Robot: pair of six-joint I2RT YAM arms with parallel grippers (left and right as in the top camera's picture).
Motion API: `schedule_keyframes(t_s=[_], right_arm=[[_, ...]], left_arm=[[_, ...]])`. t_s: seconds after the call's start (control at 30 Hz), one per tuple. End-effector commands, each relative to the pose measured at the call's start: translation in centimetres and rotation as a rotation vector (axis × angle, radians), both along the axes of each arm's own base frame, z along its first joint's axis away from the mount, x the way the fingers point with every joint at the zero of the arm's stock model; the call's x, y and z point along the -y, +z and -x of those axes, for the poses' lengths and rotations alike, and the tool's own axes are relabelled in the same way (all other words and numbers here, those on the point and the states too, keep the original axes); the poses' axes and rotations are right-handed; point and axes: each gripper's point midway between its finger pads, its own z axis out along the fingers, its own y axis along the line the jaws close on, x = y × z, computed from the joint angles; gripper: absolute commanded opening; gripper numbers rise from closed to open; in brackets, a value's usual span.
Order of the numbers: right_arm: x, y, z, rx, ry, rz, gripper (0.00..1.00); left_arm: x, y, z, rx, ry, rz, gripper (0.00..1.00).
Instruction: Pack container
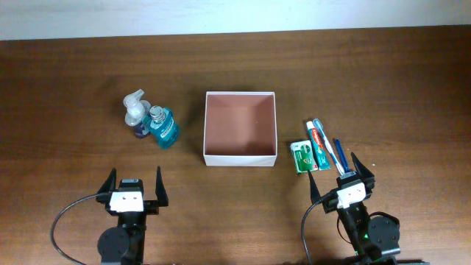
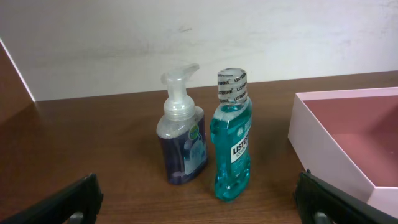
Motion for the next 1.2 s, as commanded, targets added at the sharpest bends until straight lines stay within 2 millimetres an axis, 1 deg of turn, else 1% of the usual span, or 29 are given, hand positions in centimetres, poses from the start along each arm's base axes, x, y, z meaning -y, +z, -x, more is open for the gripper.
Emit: schedule_keyframes(t_s=[0.0,1.1,1.17], right_arm=[[0.14,-0.16,0.00,-0.002,-0.006,-0.004,0.99],[0.27,-0.05,-0.04,0.002,-0.013,-0.004,0.99],[-0.39,0.38,0.11,0.015,0.025,-0.021,0.99]], left_arm=[[0.11,-0.42,-0.03,-0.009,-0.010,-0.015,0.99],[0.11,-0.42,-0.03,-0.009,-0.010,-0.015,0.99],[0.11,-0.42,-0.03,-0.009,-0.010,-0.015,0.99]])
